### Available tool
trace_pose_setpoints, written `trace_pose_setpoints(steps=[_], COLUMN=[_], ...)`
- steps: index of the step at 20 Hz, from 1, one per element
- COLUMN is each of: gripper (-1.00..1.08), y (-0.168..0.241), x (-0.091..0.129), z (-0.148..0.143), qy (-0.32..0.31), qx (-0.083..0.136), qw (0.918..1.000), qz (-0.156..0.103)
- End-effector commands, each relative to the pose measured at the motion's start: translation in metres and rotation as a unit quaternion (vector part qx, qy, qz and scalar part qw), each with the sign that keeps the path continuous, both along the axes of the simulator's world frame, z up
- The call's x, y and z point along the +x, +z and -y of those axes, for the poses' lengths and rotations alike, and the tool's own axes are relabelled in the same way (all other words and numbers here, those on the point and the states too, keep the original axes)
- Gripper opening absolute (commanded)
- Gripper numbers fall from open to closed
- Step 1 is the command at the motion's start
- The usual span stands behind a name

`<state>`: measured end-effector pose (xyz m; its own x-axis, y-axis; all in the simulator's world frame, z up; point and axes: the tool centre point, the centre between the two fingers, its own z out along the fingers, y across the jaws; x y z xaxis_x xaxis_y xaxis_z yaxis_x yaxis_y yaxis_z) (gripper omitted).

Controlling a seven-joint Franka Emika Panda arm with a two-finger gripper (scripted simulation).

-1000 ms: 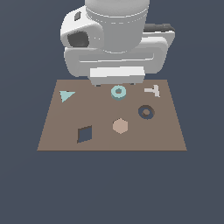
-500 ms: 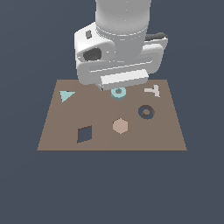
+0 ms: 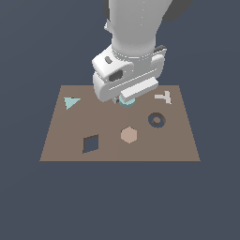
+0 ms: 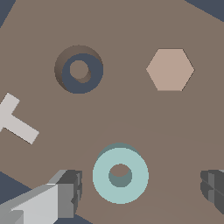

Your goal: Insert a designated object into the corresponding slot on a board.

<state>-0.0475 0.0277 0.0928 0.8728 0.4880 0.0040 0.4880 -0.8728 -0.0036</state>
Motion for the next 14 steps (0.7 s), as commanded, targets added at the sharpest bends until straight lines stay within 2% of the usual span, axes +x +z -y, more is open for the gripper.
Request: trace_pose_setpoints(steps=[1,8,14], gripper=[1.0,1.0,1.0], y=[-0.011,-0.034,-0.042], x=[-0.007,-0.02,-0.024], z=[-0.001,-0.001,0.0], qy=[0.034,0.099,0.123], qx=[0.0,-0.001,-0.002], qw=[0.9994,0.9951,0.9925], qz=[0.0,0.0,-0.001])
